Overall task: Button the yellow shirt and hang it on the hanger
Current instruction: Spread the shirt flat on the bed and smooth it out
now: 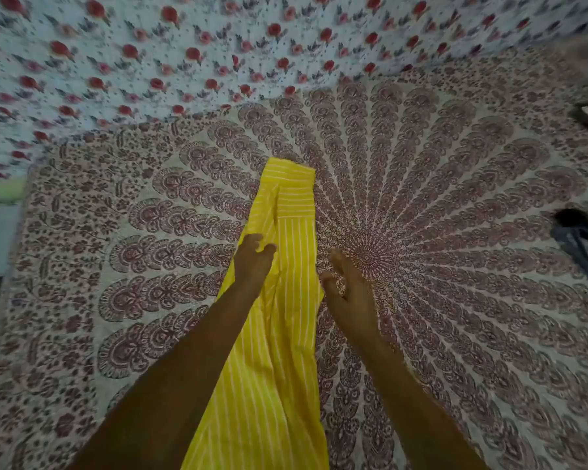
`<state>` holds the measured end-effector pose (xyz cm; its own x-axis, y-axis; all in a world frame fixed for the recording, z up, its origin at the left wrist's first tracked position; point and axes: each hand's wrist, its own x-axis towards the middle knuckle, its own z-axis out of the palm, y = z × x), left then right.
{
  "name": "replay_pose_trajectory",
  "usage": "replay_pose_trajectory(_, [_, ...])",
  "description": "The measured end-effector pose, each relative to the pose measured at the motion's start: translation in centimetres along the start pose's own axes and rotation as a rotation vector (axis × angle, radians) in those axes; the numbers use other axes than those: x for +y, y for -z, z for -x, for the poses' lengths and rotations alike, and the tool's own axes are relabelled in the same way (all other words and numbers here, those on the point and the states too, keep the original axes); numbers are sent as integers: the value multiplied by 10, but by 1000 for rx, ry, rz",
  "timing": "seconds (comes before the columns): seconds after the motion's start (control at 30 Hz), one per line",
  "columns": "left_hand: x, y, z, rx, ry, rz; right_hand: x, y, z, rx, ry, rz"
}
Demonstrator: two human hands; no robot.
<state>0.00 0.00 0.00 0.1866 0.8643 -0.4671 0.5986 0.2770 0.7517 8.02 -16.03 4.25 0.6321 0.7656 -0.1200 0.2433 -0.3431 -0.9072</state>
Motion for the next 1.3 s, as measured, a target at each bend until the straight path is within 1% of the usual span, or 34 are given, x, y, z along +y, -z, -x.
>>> replay_pose_trajectory(0.03, [-2,-4,-13,53,-49,-53,6,-5,-5,3,-31,-31])
replay_pose_trajectory(0.1, [-6,-7,-36,139,-89,-177,15,-14,-12,-2,-56,-62])
replay_pose_trajectory(0.13, [-6,-7,-44,157,-72,-221,18,-17,-14,-9,-75,-60])
replay_pose_trajectory(0.17, [-10,-10,-57,158,-62,-248,27,-22,-18,-13,-83,-68])
replay_pose_trajectory(0.27, [-9,-14,-72,84,-56,-306,35,-27,-28,-25,-82,-39])
replay_pose_trajectory(0.33, [-7,-16,-81,39,-77,-352,34,-29,-37,-49,-87,-51])
replay_pose_trajectory(0.4, [-3,-17,-76,36,-139,-359,31,-32,-48,-55,-84,-38])
replay_pose_trajectory(0.47, [2,-19,-57,83,-244,-322,26,-36,-57,-44,-92,-62])
replay_pose_trajectory(0.5, [4,-20,-43,96,-326,-300,22,-39,-62,-35,-95,-84])
replay_pose_trajectory(0.57, [8,-25,-12,52,-512,-308,14,-41,-72,5,-160,-170])
replay_pose_trajectory(0.63, [6,-25,20,-11,-706,-364,2,-38,-79,90,-295,-368])
replay_pose_trajectory(0.67, [2,-24,32,-30,-767,-385,-5,-34,-82,134,-359,-446])
replay_pose_trajectory(0.7, [-3,-22,43,-44,-808,-393,-8,-31,-83,148,-412,-459])
replay_pose_trajectory(0.73, [-9,-20,52,-72,-821,-386,-9,-28,-82,130,-433,-413])
replay_pose_trajectory(0.83, [-24,-5,78,-257,-808,-337,-13,-22,-62,39,-420,-239])
replay_pose_trajectory(0.9, [-26,10,91,-377,-756,-252,-21,-15,-47,84,-435,-222])
replay_pose_trajectory(0.93, [-26,19,95,-376,-711,-196,-31,-7,-38,129,-427,-221])
replay_pose_trajectory(0.97, [-25,28,98,-325,-671,-152,-40,1,-32,166,-406,-228])
replay_pose_trajectory(1.03, [-18,48,99,-149,-600,-119,-67,21,-20,155,-357,-279])
replay_pose_trajectory(1.07, [-14,57,97,-73,-571,-123,-81,31,-16,109,-300,-281])
replay_pose_trajectory(1.1, [-4,67,100,-23,-558,-135,-95,42,-10,39,-215,-222])
replay_pose_trajectory(1.17, [14,81,107,23,-540,-192,-116,60,-6,-164,-74,-4])
replay_pose_trajectory(1.23, [30,90,117,6,-494,-211,-142,74,1,-325,47,181])
replay_pose_trajectory(1.3, [45,97,128,14,-457,-202,-175,89,14,-424,138,211])
